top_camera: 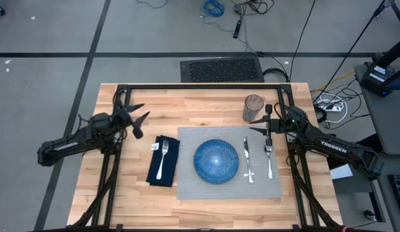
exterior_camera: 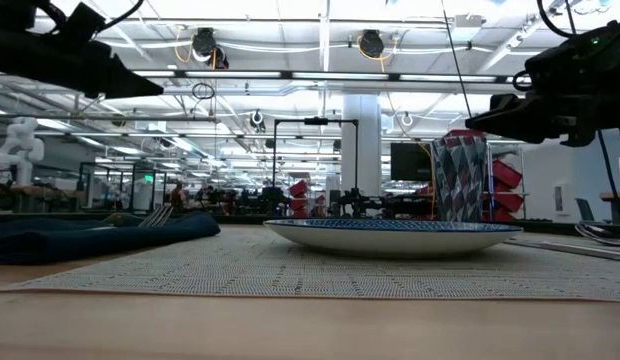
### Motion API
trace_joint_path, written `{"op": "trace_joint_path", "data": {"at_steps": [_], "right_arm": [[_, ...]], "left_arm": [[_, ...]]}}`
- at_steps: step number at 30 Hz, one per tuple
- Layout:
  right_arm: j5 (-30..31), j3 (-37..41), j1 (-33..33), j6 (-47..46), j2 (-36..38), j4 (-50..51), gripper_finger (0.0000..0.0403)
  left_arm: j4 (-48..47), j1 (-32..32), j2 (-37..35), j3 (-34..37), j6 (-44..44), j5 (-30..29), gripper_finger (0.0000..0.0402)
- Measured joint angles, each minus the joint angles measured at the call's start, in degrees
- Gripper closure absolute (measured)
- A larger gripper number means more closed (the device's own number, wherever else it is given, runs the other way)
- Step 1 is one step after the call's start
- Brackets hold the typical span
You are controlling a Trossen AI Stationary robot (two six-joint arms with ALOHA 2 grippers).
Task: Set table place
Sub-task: Return to Home position
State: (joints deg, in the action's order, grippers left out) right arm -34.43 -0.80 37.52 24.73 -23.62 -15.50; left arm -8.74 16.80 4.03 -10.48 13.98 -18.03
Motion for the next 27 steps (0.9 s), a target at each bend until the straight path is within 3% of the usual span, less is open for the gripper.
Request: {"op": "trace_joint_path", "data": {"at_steps": [12,20,27], "right_arm": [[-1.8,0.0,0.0,1.5,0.0,0.0,0.0326],[-1.2,0.0,0.0,-1.4,0.0,0.0,0.0326],[-1.2,0.0,0.0,-1.5,0.0,-0.2,0.0326]], "left_arm": [[-10.2,-1.1,-3.5,0.0,-10.6,6.8,0.0213],[-10.0,-2.0,-3.3,0.7,-13.8,13.4,0.0213],[-11.5,-2.1,-3.3,0.7,-15.1,13.2,0.0213]]}}
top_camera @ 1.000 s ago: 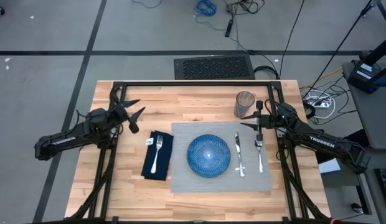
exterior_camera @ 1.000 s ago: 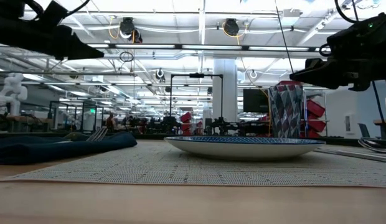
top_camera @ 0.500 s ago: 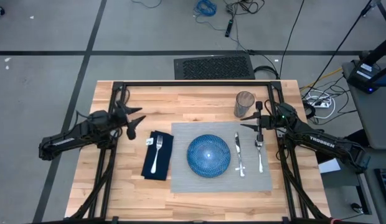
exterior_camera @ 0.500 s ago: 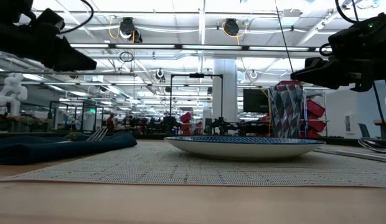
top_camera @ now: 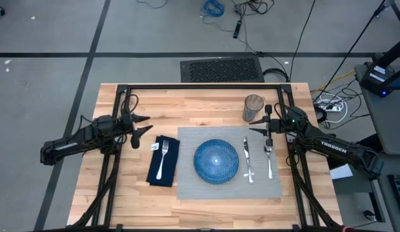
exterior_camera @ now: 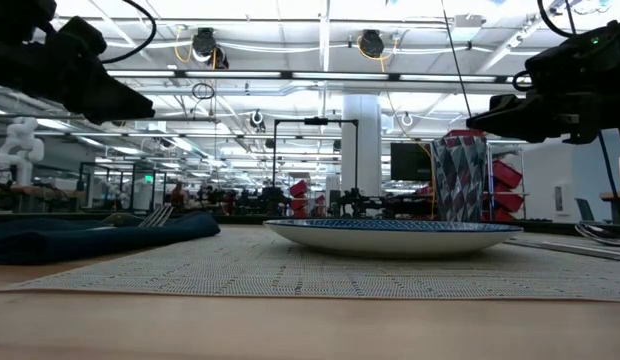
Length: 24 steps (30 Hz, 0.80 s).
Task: Set table place
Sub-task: Return to Home position
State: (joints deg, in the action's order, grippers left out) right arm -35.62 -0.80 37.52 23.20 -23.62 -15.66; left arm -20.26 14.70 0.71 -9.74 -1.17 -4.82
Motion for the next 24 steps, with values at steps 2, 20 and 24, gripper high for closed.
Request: {"op": "trace_joint_path", "data": {"at_steps": [2,20,24], "right_arm": [[0.0,0.0,0.0,0.0,0.0,0.0,0.0326],[-0.2,0.0,0.0,-6.5,-0.1,0.1,0.0326],[-0.2,0.0,0.0,-6.5,-0.3,0.2,0.0326]], "left_arm": [[0.0,0.0,0.0,0.0,0.0,-0.1,0.0213],[0.2,0.0,0.0,0.0,0.1,-0.3,0.0213],[0.2,0.0,0.0,0.0,0.1,-0.3,0.0213]]}}
